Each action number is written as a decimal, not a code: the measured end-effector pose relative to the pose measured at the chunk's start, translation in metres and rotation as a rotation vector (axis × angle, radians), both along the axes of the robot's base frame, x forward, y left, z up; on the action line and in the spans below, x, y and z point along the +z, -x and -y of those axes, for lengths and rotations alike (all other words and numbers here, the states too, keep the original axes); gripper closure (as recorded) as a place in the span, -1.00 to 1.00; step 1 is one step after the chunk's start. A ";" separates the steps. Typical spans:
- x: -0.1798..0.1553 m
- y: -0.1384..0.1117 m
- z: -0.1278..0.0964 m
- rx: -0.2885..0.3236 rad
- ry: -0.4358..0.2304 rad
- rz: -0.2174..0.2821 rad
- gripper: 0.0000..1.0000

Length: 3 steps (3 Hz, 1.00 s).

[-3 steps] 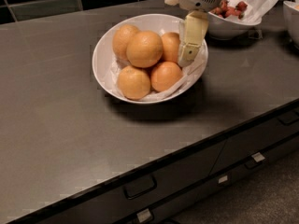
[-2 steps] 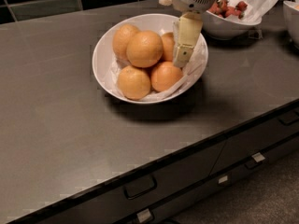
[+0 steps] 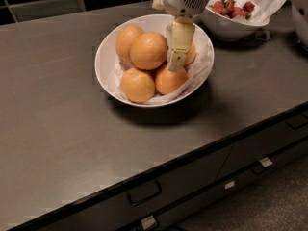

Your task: Pick orange from white bowl

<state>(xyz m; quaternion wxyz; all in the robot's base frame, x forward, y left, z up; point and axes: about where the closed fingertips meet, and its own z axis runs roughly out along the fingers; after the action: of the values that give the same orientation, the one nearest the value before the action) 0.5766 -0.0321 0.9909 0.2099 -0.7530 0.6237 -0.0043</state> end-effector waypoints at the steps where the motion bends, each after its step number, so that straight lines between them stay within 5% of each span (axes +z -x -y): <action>1: -0.008 -0.003 -0.008 0.018 0.001 -0.023 -1.00; 3: -0.022 -0.011 -0.017 0.044 -0.002 -0.057 -0.96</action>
Offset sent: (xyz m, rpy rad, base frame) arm 0.0081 0.0169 -0.0263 -0.0114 0.0843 0.0579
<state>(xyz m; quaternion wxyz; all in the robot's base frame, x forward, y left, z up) 0.5874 -0.0150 0.9688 0.1928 -0.7662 0.6126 0.0224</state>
